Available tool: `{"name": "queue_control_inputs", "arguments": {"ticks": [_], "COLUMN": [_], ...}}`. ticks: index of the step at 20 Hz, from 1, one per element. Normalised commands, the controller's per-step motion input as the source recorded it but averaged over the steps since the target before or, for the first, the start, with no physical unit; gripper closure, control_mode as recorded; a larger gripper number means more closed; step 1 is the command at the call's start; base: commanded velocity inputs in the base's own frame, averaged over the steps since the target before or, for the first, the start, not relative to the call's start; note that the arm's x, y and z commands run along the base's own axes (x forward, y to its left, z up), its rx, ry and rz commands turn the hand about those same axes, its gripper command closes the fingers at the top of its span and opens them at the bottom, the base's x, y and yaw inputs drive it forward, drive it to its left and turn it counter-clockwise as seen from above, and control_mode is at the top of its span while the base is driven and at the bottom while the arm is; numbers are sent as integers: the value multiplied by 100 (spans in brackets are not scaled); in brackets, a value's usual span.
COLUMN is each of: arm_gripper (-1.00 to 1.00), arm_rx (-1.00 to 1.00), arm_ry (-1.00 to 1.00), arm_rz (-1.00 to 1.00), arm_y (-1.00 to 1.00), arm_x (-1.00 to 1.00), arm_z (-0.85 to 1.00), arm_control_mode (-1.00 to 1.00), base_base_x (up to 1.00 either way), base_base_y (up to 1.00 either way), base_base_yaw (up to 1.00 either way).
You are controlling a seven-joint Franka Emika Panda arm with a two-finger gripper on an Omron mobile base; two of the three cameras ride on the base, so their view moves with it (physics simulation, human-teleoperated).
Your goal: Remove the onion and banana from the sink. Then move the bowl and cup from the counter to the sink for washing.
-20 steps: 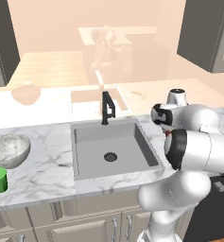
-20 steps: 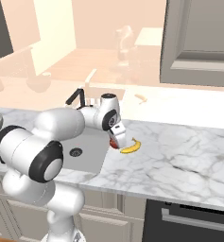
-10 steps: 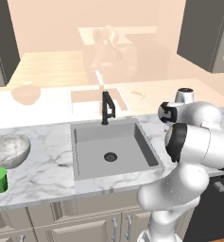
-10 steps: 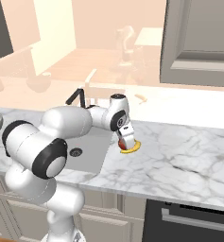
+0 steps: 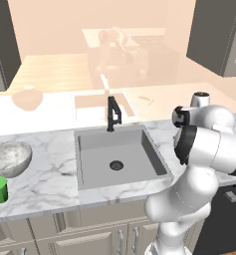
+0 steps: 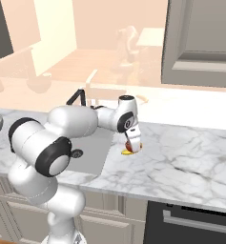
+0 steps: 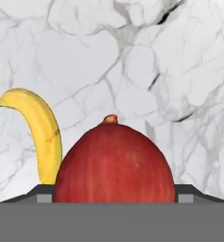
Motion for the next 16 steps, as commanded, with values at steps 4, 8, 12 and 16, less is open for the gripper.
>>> {"name": "queue_control_inputs", "arguments": {"ticks": [4,8,12,16], "arm_gripper": [100,100,100,100], "arm_rx": [0,0,0,0], "arm_ry": [0,0,0,0], "arm_rz": [-10,-9,-9,-8], "arm_y": [-25,-21,-21,-18], "arm_x": [0,0,0,0], "arm_z": [-2,-5,-7,-10], "arm_control_mode": [-100,-100,-100,-100], "base_base_x": [0,0,0,0], "base_base_y": [0,0,0,0], "base_base_yaw": [0,0,0,0]}}
